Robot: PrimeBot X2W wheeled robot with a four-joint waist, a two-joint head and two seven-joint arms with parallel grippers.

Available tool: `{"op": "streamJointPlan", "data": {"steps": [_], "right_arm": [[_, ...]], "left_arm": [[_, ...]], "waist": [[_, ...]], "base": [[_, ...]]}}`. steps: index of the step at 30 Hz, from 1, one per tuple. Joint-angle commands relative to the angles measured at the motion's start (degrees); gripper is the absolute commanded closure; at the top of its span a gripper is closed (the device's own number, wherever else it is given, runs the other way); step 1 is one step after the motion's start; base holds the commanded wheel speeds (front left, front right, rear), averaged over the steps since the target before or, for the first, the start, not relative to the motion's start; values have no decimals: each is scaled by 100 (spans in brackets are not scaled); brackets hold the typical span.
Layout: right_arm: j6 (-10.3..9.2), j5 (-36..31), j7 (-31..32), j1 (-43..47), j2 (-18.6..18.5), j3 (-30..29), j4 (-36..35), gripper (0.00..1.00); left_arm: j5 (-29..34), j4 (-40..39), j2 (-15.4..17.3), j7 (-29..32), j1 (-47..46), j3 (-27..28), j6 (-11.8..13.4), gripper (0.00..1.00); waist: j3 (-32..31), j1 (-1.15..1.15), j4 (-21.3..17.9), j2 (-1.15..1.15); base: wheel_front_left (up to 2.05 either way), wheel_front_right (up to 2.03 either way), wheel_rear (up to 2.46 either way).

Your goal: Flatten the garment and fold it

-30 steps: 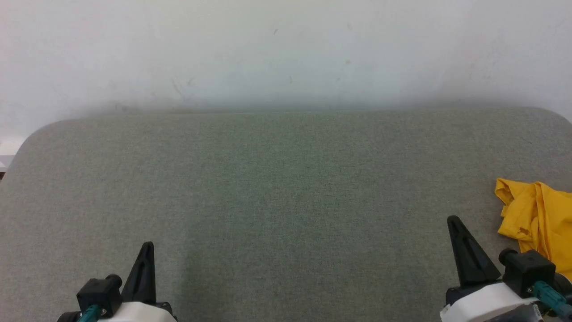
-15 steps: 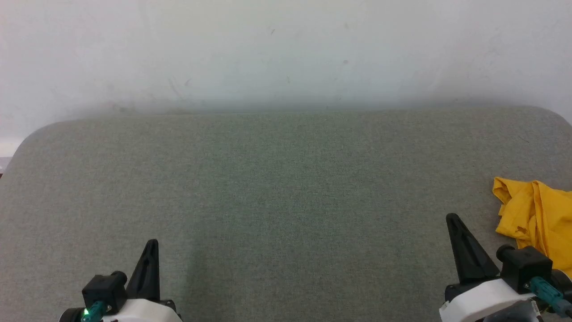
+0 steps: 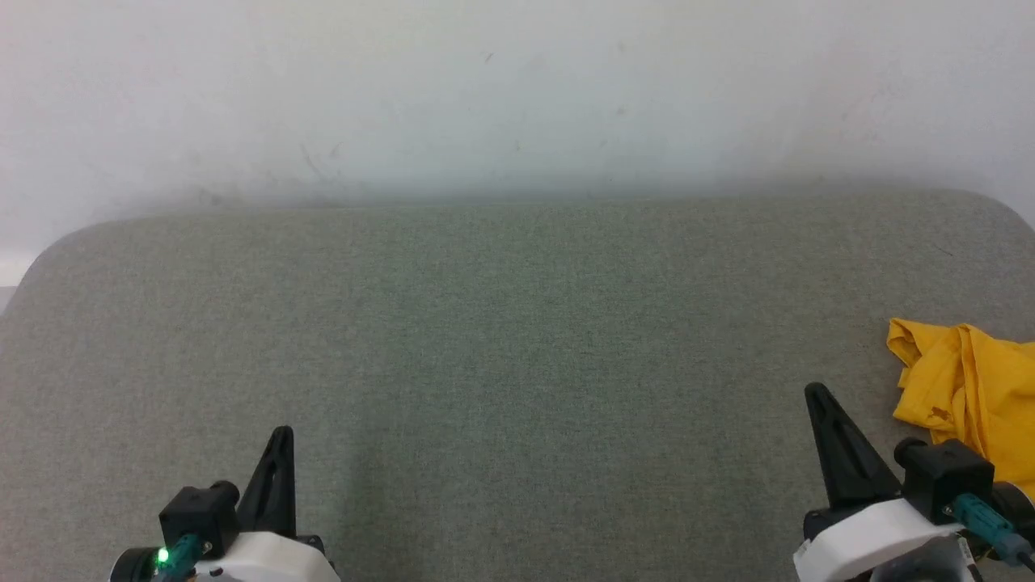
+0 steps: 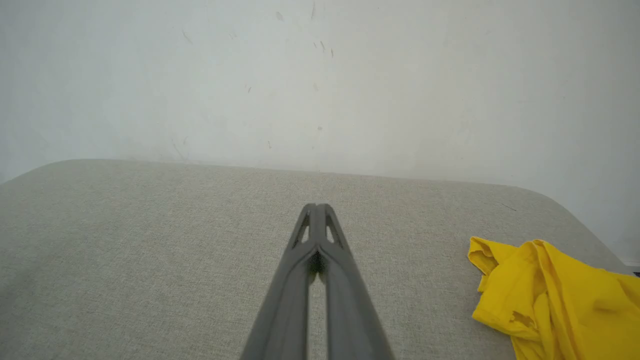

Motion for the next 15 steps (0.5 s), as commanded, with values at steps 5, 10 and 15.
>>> {"op": "streamJointPlan", "data": {"steps": [5, 10, 15], "right_arm": [[-2, -77, 39, -136, 9, -9, 39, 100], [-2, -103, 56, -169, 11, -10, 62, 100], [-2, -129, 72, -203, 12, -11, 84, 100]], "left_arm": [[101, -84, -45, 69, -117, -6, 29, 100], [159, -127, -70, 127, -136, -6, 37, 100], [219, -171, -96, 186, -154, -7, 44, 100]], "waist": [[0, 0, -13, 0], [1, 0, -27, 0], [1, 0, -41, 0]], "base": [[0, 0, 0], [0, 0, 0], [0, 0, 0]]}}
